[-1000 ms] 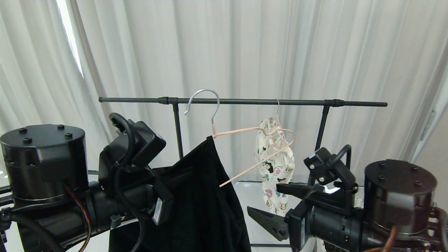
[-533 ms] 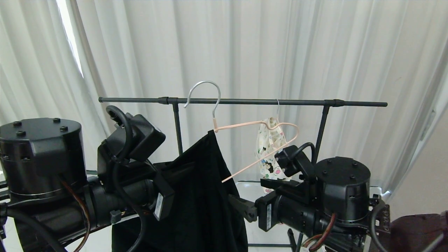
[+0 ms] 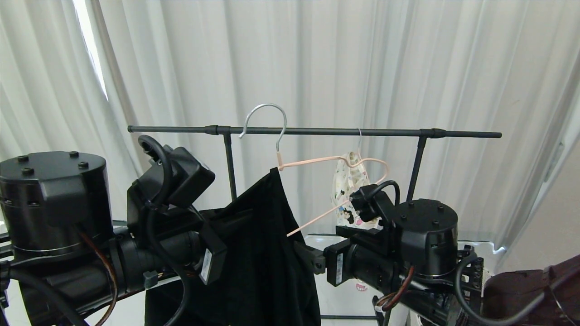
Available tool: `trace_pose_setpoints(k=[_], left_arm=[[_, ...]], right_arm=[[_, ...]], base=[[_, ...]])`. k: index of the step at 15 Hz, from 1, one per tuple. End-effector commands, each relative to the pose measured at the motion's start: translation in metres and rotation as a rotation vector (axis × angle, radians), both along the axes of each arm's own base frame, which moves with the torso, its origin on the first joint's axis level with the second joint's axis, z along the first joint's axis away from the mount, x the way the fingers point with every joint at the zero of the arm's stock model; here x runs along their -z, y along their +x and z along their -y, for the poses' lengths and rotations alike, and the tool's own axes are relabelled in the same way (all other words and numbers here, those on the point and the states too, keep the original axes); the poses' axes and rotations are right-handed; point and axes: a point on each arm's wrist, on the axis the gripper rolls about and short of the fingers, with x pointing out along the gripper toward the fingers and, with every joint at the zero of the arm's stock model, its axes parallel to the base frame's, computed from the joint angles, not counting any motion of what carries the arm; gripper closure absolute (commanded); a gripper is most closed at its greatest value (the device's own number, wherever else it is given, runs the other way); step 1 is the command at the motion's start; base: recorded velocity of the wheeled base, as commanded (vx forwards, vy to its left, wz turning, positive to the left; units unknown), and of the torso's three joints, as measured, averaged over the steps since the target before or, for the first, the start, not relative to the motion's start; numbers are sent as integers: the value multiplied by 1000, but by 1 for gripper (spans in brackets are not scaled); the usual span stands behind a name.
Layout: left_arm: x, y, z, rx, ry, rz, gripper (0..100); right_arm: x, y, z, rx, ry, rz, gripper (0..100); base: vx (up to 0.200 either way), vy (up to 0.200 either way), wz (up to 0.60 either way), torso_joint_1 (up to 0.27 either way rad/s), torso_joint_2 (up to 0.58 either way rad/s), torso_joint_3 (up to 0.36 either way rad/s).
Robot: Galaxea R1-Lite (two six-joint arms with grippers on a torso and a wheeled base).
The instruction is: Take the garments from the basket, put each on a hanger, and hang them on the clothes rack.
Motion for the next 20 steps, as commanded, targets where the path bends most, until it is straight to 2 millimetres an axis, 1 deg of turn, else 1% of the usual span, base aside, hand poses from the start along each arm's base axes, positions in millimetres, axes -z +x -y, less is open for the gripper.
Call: trace_pose_setpoints(k=[1, 2, 6, 8, 9, 12, 13, 15, 17, 20], left_arm=[[1, 0, 0, 0, 3, -4, 100], [1, 0, 0, 0, 3, -4, 100], [1, 2, 2, 0, 4, -6, 100], [1, 1, 1, -1, 3, -4, 100], [0, 1, 1, -1, 1, 0, 100], [-4, -6, 3, 25, -11, 16, 100], [-4, -6, 3, 27, -11, 16, 100], [-6, -4, 4, 27, -14, 21, 100], [-7, -4, 4, 27, -15, 22, 100], [-7, -4, 4, 27, -16, 23, 100]], right_arm=[[1, 2, -1, 4, 10, 7, 0], [0, 2, -2, 2, 18, 15, 0], [5, -33, -24, -129, 6, 7, 0], [14, -32, -28, -128, -19, -3, 0], [16, -30, -28, -118, -26, -6, 0], [24, -13, -18, -50, -65, -26, 0], [26, -12, -15, -42, -70, -29, 0], [36, -15, -11, -42, -119, -56, 0], [51, -21, -1, -26, -216, -81, 0], [59, -18, 9, 41, -280, -89, 0]], base=[[0, 0, 0, 0, 0, 0], [0, 0, 0, 0, 0, 0], [0, 0, 0, 0, 0, 0], [0, 0, 0, 0, 0, 0], [0, 0, 0, 0, 0, 0], [0, 0, 0, 0, 0, 0], [0, 0, 0, 0, 0, 0], [0, 0, 0, 0, 0, 0], [0, 0, 0, 0, 0, 0], [0, 0, 0, 0, 0, 0]])
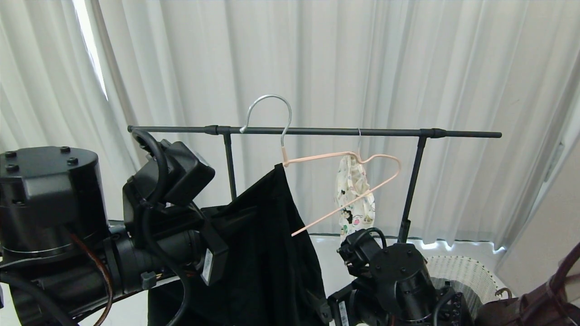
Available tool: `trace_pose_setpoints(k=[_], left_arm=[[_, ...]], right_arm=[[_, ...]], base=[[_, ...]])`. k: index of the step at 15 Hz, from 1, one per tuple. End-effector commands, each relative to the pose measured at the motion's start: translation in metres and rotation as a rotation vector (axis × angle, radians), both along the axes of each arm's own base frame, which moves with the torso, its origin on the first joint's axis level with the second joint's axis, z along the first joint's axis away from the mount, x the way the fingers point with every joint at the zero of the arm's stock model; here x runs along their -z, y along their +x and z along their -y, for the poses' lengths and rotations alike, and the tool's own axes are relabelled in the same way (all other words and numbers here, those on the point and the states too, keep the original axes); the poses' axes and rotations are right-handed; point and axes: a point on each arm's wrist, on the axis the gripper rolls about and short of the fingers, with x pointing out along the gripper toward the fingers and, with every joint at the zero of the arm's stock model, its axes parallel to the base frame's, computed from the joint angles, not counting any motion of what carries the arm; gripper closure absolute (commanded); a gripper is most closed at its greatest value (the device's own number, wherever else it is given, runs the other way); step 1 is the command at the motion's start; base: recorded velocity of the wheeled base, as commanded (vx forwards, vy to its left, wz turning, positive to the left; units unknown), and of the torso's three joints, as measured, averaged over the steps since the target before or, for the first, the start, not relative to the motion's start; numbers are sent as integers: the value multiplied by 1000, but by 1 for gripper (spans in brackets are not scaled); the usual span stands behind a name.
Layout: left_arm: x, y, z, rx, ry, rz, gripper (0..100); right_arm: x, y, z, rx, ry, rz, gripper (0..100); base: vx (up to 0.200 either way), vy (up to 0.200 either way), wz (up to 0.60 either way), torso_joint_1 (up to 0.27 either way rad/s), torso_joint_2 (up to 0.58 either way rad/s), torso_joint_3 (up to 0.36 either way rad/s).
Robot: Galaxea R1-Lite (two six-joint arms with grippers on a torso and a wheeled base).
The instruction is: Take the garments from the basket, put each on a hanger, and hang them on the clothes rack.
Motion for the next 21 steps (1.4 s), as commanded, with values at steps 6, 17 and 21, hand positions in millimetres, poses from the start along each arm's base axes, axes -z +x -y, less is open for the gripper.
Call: trace_pose_setpoints(k=[6, 17, 21], left_arm=[[4, -1, -4, -11, 9, -11, 100], [67, -20, -15, 0, 154, -203, 100], [76, -19, -7, 30, 188, -236, 100]], right_arm=[[16, 19, 35, 134, -160, 24, 0], [-38, 67, 107, 428, -135, 172, 0], [-70, 70, 110, 427, -80, 222, 0]], base=[[0, 0, 0, 0, 0, 0], [0, 0, 0, 0, 0, 0], [0, 0, 0, 0, 0, 0]])
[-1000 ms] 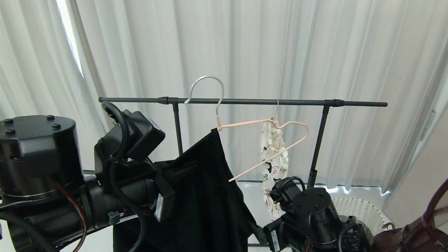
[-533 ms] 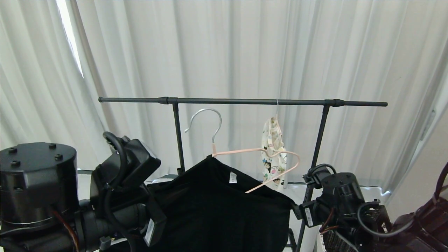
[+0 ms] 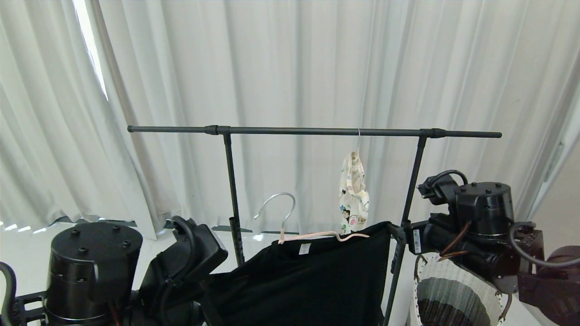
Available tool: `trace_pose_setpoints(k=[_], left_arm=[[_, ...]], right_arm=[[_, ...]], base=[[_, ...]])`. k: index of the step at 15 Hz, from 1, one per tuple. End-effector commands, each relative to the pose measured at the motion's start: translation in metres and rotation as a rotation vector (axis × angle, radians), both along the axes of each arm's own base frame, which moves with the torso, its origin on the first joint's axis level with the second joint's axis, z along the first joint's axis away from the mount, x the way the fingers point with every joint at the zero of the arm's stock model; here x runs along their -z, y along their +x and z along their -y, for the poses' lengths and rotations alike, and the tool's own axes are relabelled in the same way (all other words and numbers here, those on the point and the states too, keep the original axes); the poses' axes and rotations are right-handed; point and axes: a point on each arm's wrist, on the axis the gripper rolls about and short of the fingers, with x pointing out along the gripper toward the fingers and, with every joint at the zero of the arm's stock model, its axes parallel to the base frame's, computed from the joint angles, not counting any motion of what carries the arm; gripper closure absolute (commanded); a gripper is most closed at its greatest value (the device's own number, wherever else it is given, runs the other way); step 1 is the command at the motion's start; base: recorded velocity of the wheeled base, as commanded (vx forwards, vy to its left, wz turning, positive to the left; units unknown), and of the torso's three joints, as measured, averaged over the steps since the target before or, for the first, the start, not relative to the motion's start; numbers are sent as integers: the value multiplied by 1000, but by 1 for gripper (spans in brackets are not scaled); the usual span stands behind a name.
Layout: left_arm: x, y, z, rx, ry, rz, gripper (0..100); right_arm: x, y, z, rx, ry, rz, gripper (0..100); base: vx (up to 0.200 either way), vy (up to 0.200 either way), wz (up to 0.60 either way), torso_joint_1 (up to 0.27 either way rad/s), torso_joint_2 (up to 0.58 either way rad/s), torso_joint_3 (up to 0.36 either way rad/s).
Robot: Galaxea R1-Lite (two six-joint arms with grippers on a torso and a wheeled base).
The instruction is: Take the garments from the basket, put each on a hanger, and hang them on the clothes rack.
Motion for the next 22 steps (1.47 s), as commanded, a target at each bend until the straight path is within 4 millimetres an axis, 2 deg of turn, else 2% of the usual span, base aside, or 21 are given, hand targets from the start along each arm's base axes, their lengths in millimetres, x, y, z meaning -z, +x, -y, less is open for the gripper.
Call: trace_pose_setpoints(k=[1, 2, 5, 9, 12, 14, 16, 18, 22], left_arm=[[9, 2, 6, 17, 28, -35, 100], [11, 3, 7, 14, 33, -43, 100], [18, 9, 9, -21, 70, -63, 100], [11, 10, 13, -9, 28, -16, 100], [8, 9, 18, 9, 0, 18, 100], [6, 5, 21, 34, -5, 25, 100], [5, -1, 25, 70, -9, 29, 100], [4, -8, 31, 118, -14, 40, 100], [1, -17, 32, 232, -68, 28, 100]], right_arm=[[-24, -2, 3, 2, 41, 57, 0], [-27, -4, 4, -1, 45, 60, 0], [-56, -22, 14, -89, 89, 61, 0], [-66, -52, 30, -261, 68, -76, 0], [-76, -54, 33, -362, 29, -115, 0], [-73, -54, 31, -408, -22, -107, 0], [-70, -57, 26, -554, -134, -66, 0], [-63, -63, 12, -720, -238, -48, 0], [-49, -81, -27, -918, -287, -64, 0]], base=[[0, 0, 0, 0, 0, 0], [0, 0, 0, 0, 0, 0], [0, 0, 0, 0, 0, 0], [0, 0, 0, 0, 0, 0], [0, 0, 0, 0, 0, 0], [0, 0, 0, 0, 0, 0], [0, 0, 0, 0, 0, 0], [0, 0, 0, 0, 0, 0], [0, 0, 0, 0, 0, 0]])
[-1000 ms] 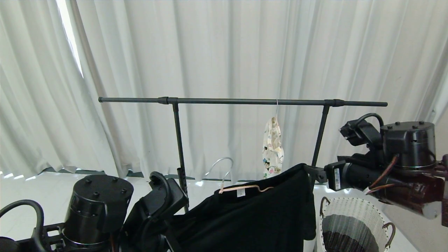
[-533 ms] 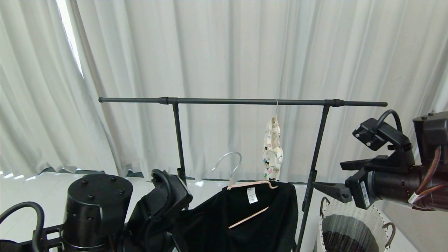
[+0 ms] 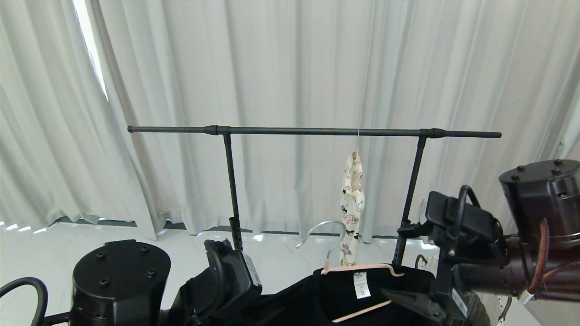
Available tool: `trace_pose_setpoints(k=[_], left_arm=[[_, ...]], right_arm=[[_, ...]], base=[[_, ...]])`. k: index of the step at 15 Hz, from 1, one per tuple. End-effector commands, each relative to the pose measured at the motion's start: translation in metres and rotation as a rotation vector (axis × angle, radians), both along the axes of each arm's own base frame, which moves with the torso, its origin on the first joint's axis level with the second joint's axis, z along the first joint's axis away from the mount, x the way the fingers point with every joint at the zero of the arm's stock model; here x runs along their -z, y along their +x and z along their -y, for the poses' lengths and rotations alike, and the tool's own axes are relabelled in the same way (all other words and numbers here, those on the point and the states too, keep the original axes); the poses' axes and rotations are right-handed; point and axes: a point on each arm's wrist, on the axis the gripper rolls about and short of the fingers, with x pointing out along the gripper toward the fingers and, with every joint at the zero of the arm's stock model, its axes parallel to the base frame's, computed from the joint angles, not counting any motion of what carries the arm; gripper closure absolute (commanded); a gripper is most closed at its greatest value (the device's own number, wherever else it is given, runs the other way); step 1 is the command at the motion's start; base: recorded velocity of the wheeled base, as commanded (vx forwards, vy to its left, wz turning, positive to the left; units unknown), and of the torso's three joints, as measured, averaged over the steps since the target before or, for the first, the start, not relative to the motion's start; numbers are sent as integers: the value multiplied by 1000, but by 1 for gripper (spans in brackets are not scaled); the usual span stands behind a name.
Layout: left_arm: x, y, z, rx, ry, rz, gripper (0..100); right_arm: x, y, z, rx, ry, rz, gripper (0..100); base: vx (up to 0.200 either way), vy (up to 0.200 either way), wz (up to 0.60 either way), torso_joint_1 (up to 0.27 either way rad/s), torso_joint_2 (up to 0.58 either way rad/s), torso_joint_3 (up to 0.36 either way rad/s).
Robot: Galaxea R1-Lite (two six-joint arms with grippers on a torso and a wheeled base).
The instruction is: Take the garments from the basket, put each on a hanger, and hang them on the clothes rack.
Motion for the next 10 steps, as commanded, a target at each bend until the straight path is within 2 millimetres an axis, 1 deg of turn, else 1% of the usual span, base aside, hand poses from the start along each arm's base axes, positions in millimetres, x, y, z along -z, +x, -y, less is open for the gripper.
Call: trace_pose_setpoints(k=[1, 4, 6, 9, 10], left_arm=[[-1, -4, -2, 17, -6, 8, 100], [0, -5, -3, 25, 5, 12, 100], [0, -9, -1, 47, 3, 18, 100], [-1, -11, 1, 63, 3, 24, 100], [-1, -11, 1, 66, 5, 28, 100]], right_arm=[[13, -5, -24, -87, -41, -33, 0], [20, -7, -32, -115, -64, -53, 0], [29, -3, -37, -118, -98, -74, 0], [39, 0, -39, -114, -133, -98, 0], [39, 1, -40, -114, -134, -99, 100]], base=[[0, 0, 0, 0, 0, 0], [0, 0, 0, 0, 0, 0], [0, 0, 0, 0, 0, 0], [0, 0, 0, 0, 0, 0], [0, 0, 0, 0, 0, 0]])
